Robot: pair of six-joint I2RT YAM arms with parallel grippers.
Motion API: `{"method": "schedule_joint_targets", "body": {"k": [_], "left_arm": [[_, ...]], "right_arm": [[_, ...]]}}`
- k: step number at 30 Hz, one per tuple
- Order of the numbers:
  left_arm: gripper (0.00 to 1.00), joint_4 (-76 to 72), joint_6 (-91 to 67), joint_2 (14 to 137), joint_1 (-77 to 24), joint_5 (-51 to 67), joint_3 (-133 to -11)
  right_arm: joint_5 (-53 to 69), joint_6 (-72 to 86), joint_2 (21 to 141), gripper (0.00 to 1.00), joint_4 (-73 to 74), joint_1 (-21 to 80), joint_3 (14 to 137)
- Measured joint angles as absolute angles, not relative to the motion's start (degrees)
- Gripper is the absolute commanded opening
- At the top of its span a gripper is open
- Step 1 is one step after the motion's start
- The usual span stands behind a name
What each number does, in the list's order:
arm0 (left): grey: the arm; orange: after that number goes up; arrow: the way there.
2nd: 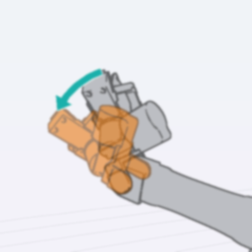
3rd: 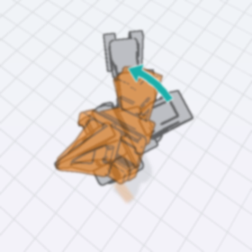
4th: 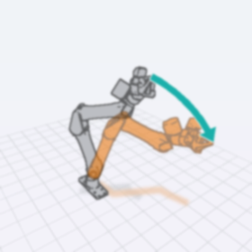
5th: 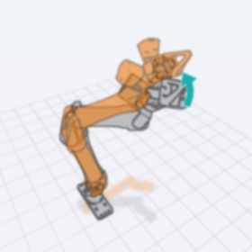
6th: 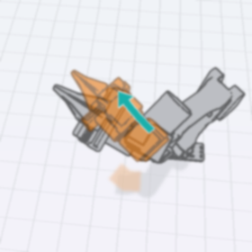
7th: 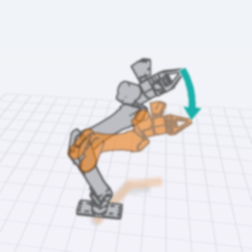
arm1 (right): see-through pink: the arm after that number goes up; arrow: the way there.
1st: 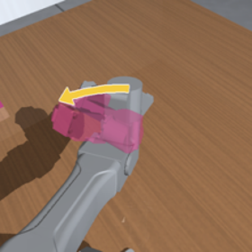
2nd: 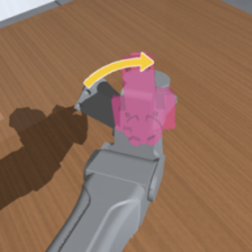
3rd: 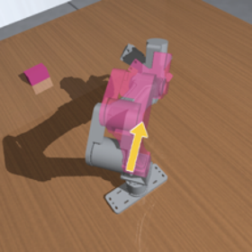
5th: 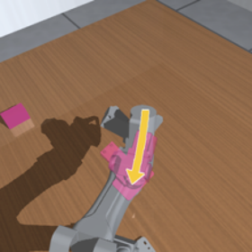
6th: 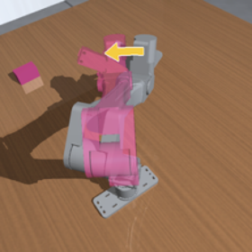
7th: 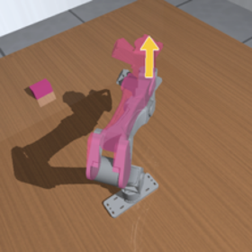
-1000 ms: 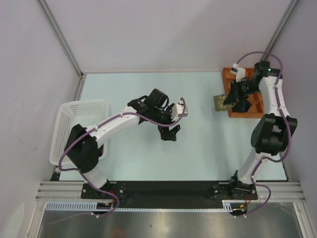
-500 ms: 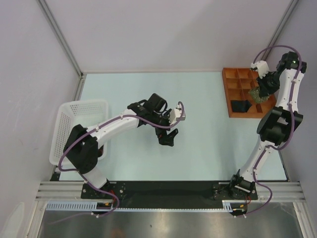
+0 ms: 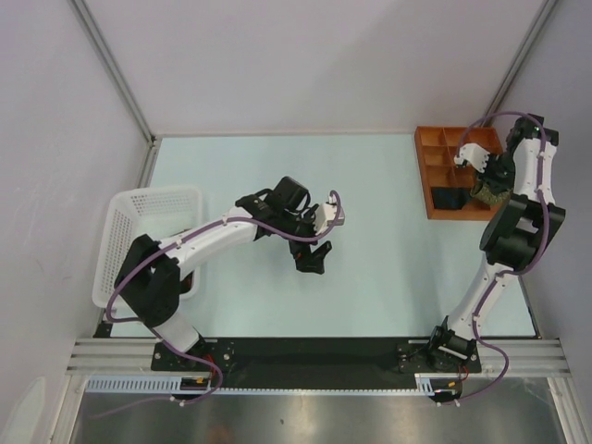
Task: Roll the ties
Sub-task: Place the tie in the storage box.
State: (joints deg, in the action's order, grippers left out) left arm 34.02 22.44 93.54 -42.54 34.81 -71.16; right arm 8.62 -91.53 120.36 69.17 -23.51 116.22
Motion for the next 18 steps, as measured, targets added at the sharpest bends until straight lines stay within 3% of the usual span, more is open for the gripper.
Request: {"method": "schedule_joint_targets", "body": {"k": [18], "left_arm": [[1.00, 32.51, 21.91, 92.29, -41.58, 35.35, -68.55]], "right_arm": [[2.11, -97.03, 121.58, 0.00, 60.60, -20.73, 111.68]]}}
